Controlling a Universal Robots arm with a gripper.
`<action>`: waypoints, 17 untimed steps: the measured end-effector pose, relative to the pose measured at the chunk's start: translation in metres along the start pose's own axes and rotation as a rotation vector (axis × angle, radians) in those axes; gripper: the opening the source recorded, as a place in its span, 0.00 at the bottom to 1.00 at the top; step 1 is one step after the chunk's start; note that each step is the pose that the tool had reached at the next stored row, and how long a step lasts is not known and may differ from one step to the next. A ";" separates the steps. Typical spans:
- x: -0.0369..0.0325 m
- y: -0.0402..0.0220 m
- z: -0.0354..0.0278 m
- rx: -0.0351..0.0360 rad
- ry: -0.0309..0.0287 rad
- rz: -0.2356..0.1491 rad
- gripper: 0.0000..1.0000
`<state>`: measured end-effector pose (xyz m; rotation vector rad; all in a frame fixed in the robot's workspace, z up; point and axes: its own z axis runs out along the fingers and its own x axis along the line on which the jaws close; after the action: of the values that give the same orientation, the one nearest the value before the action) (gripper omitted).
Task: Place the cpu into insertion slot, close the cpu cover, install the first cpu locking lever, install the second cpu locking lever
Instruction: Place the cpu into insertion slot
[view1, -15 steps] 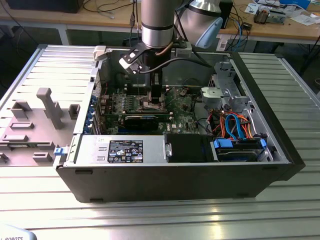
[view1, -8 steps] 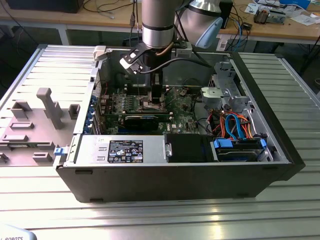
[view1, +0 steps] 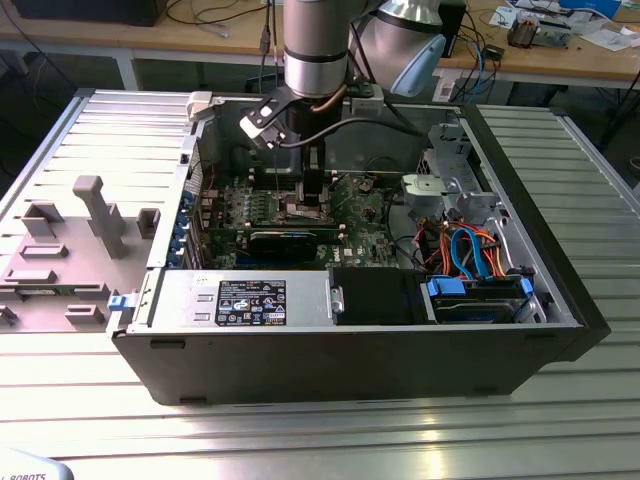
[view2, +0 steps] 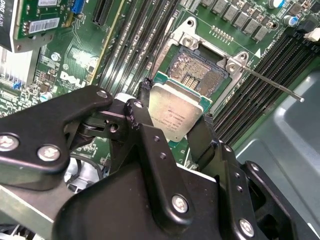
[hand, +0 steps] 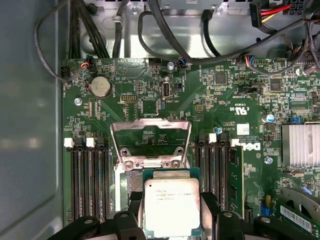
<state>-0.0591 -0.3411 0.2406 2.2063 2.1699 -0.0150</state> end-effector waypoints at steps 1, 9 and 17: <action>0.0000 0.0000 0.0004 -0.0001 0.0004 0.000 0.55; 0.0001 -0.0002 0.0029 0.0001 0.0015 0.000 0.55; 0.0002 -0.0002 0.0058 0.0001 0.0015 0.000 0.55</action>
<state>-0.0592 -0.3412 0.2347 2.2070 2.1708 -0.0134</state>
